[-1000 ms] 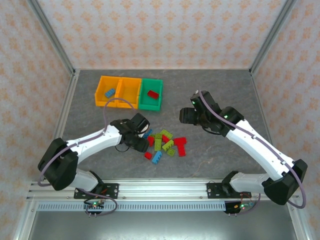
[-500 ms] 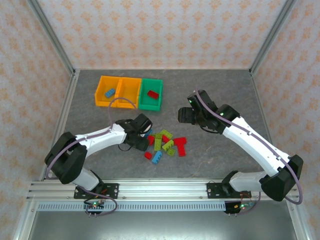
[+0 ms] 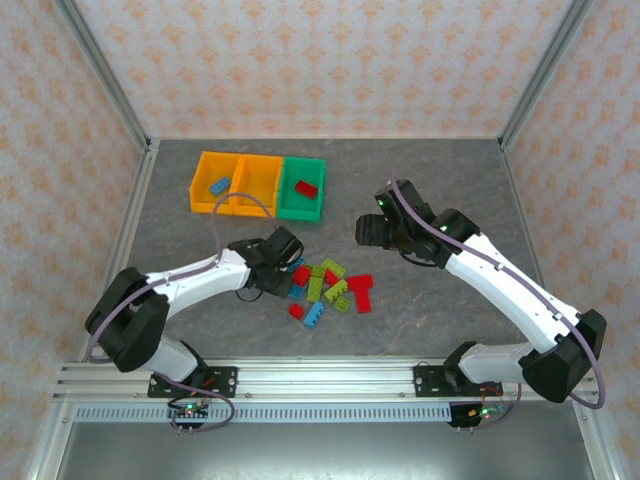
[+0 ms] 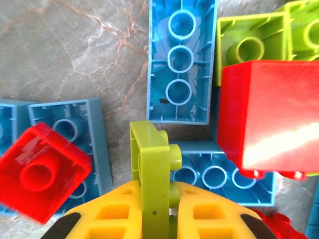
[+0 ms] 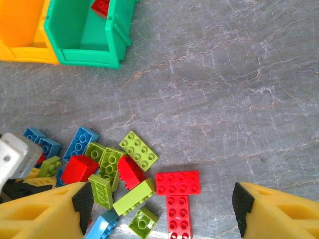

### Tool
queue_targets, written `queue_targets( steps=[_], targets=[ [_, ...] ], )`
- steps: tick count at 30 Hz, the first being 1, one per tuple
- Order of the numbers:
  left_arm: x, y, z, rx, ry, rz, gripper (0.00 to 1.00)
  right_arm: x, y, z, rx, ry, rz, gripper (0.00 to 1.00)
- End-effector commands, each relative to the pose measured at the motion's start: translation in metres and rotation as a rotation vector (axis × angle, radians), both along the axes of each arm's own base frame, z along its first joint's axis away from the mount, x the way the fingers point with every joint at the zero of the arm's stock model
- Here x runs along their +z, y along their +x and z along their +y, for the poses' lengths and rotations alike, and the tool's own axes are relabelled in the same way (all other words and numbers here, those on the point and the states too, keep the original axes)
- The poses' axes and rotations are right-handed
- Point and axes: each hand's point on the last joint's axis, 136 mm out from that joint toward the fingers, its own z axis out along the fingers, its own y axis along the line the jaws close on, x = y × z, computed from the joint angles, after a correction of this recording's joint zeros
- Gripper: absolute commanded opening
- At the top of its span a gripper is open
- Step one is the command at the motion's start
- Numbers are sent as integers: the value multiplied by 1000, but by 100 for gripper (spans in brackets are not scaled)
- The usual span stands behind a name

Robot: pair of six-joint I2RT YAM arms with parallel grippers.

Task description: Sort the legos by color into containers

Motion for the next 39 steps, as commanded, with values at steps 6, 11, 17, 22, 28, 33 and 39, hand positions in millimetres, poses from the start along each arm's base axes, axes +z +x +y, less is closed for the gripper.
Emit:
queue_targets(
  steps=[6,11,17,22,28,33,39],
  targets=[
    [107,63,43,155,61,-324,4,15,1,1,-21,52,-34,76],
    [122,159,66,295,-19,-395,4,16,1,3,-26,66,-35,76],
    [115,265,76,349,-38,-406,5,18,-1,-2,-60,98,-49,76],
    [108,305,81,336,0,-363,29,20,-11,-14,-74,89,-59,77],
    [138,295,74,328,-77,-395,43,9,-17,-22,-98,78,-46,77],
    [193,231,52,257,-219,-445,44,-24,-25,-29,-125,34,25,77],
    [229,117,4,-12,-295,-449,50,-80,-33,-19,-128,32,165,73]
  ],
)
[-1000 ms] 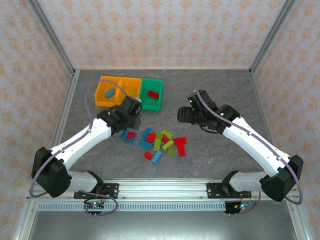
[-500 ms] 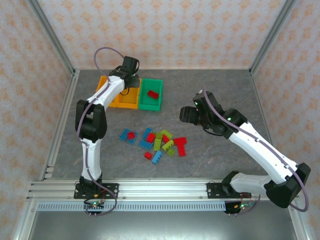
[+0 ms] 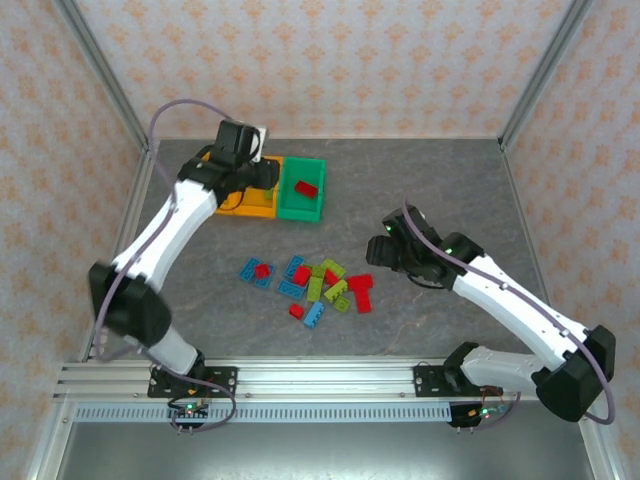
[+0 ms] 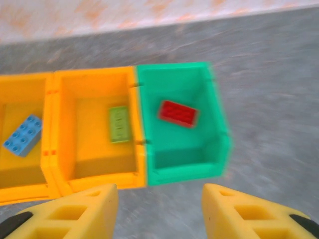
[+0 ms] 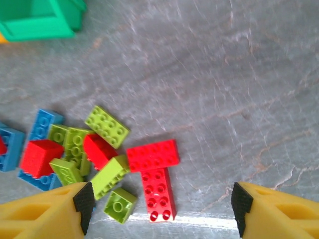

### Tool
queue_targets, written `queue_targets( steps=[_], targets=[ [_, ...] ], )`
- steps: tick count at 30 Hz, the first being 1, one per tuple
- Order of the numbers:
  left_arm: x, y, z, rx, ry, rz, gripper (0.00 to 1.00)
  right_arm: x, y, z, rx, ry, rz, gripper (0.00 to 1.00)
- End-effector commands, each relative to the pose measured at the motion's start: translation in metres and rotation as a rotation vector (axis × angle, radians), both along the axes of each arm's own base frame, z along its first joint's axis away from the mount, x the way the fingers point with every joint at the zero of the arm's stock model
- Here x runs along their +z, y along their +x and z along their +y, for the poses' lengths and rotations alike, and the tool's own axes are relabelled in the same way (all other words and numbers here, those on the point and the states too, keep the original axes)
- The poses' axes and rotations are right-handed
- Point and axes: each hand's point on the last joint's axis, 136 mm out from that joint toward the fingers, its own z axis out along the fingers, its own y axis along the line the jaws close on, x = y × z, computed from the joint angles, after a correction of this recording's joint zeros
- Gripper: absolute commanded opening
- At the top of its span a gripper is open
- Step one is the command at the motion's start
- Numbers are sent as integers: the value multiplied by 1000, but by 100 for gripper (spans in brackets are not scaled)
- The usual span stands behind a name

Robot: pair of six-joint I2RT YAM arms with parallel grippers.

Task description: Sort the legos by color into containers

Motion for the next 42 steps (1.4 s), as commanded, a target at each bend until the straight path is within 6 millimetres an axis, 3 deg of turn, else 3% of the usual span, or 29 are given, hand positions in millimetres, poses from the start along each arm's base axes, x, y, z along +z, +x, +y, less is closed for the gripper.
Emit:
queue_targets(
  steps=[1,6,9,16,19,22,26,30,34,36,39,42],
  targets=[
    [5,-62,-28,-190,16,23,50,-31,-6,14,-5,42,97,73],
    [0,-115,-17,-252,61,65,53,-78,-28,35,77,22,205,72],
    [-3,-133,-16,-317,65,47,63,-96,-29,42,116,-25,227,72],
    [-21,-139,-14,-360,108,60,91,-134,-29,59,145,-48,294,63],
    [-29,-138,-12,-352,126,83,95,-145,-30,56,136,-74,309,57],
    [-34,-139,-10,-351,134,92,96,-153,-32,43,97,-124,314,40],
    [-32,-137,-4,-320,156,68,97,-129,-28,37,81,-112,245,32],
    [-27,-134,6,-272,176,29,97,-66,-6,42,93,-28,35,29],
    [-25,-129,17,-205,207,-10,97,2,39,57,92,24,-251,29],
    [-26,-127,21,-184,219,-12,97,23,65,70,90,24,-332,29],
    [-29,-125,26,-159,241,-7,97,32,107,99,108,13,-351,29],
    [-32,-123,31,-138,261,0,97,25,151,133,135,16,-321,29]
  ],
)
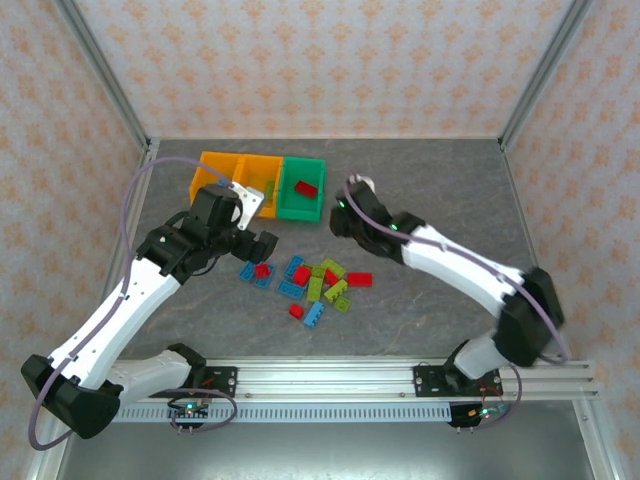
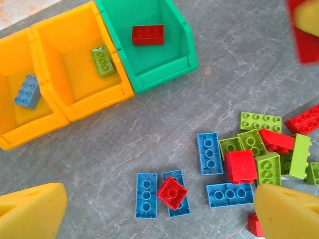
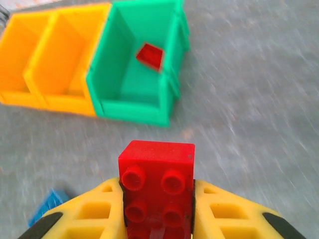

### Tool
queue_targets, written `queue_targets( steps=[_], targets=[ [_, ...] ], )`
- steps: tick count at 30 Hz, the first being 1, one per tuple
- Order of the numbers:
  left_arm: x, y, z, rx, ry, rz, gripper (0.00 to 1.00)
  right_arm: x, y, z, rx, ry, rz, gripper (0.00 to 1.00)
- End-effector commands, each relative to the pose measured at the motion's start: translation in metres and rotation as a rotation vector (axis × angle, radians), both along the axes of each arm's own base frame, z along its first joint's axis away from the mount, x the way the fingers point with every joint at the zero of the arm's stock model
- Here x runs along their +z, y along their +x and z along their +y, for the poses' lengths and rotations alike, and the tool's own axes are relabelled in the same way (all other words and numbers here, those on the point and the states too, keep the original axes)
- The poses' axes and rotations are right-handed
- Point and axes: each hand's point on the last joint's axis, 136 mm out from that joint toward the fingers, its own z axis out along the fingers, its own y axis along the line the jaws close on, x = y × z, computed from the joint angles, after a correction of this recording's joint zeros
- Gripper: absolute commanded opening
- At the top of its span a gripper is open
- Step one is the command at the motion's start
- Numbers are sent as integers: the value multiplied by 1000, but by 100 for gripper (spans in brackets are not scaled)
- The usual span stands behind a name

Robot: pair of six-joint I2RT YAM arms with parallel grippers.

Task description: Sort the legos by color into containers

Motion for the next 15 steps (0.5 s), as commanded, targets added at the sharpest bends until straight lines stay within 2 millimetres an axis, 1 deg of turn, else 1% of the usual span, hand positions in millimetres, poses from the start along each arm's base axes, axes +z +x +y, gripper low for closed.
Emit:
queue_targets(
  steps=[1,3,5,8,10,11,12,13,15],
  targets=[
    [0,8,12,63,40,-30,97,-13,48,27,27,-50,-21,29],
    [-2,8,17,76,67,-27,97,-24,73,45,39,-58,-8,29],
    [-4,9,23,96,99,-30,97,-40,97,61,43,-64,16,30],
    [-7,10,32,122,151,-31,97,-58,123,75,47,-81,55,33],
    [-10,10,33,127,161,-25,97,-64,135,82,57,-109,67,36],
    [-11,11,32,123,158,-22,97,-65,138,84,60,-126,75,38],
    [-12,11,30,117,150,-18,97,-65,140,86,64,-136,83,43],
    [-12,10,28,111,142,-15,97,-62,142,86,62,-144,87,49],
    [-13,11,25,101,135,-7,97,-52,142,86,62,-146,90,54]
  ],
)
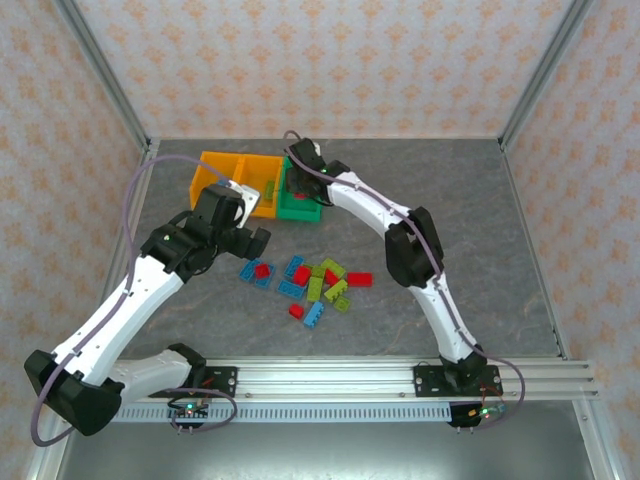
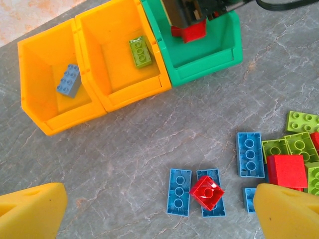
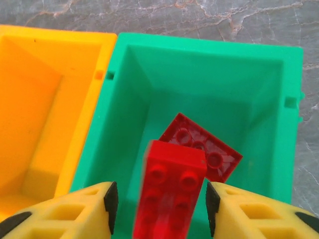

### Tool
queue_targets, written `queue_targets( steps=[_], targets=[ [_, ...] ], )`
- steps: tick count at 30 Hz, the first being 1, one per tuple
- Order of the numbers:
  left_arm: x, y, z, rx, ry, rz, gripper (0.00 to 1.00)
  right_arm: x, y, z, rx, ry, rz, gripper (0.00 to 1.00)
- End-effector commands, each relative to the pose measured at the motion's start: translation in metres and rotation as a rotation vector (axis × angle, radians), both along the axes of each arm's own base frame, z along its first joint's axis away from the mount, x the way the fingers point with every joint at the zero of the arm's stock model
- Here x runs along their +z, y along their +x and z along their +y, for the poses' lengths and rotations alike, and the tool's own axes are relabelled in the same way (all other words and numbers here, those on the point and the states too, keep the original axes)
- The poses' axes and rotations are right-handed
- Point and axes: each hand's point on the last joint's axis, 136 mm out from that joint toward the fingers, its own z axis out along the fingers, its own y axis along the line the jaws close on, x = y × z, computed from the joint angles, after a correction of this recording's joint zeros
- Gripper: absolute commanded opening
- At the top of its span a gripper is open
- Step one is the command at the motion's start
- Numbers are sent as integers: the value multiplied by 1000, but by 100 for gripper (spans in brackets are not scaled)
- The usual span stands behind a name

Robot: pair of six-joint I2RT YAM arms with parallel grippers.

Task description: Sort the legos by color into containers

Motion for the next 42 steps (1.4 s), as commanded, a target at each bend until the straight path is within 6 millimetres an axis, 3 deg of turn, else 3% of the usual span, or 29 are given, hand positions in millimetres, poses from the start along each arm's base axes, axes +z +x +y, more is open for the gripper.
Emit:
queue_targets(
  steps=[1,6,9,12,14,20,23,29,36,42],
  targets=[
    [-6,1,4,10,27,12,97,31,-10,-9,9,-36,18,56],
    [-1,1,9,54,15,2,97,69,-34,-23,20,-4,15,57],
    [0,-4,2,134,-116,40,97,93,-67,-37,56,36,31,58],
    [-30,-15,4,265,-199,141,96,113,-111,-59,102,78,40,59],
    [-55,-22,16,370,-190,179,91,118,-139,-81,101,87,36,61],
    [-126,-36,46,529,-98,352,73,101,-197,-144,3,75,37,66],
    [-153,-34,43,539,-88,439,69,95,-210,-155,-9,64,60,66],
    [-183,-21,35,542,-96,505,60,102,-216,-159,-11,65,68,66],
    [-203,-1,33,531,-74,520,65,112,-216,-161,-17,81,44,67],
    [-215,9,14,468,-147,549,71,108,-218,-165,-32,73,51,66]
  ],
)
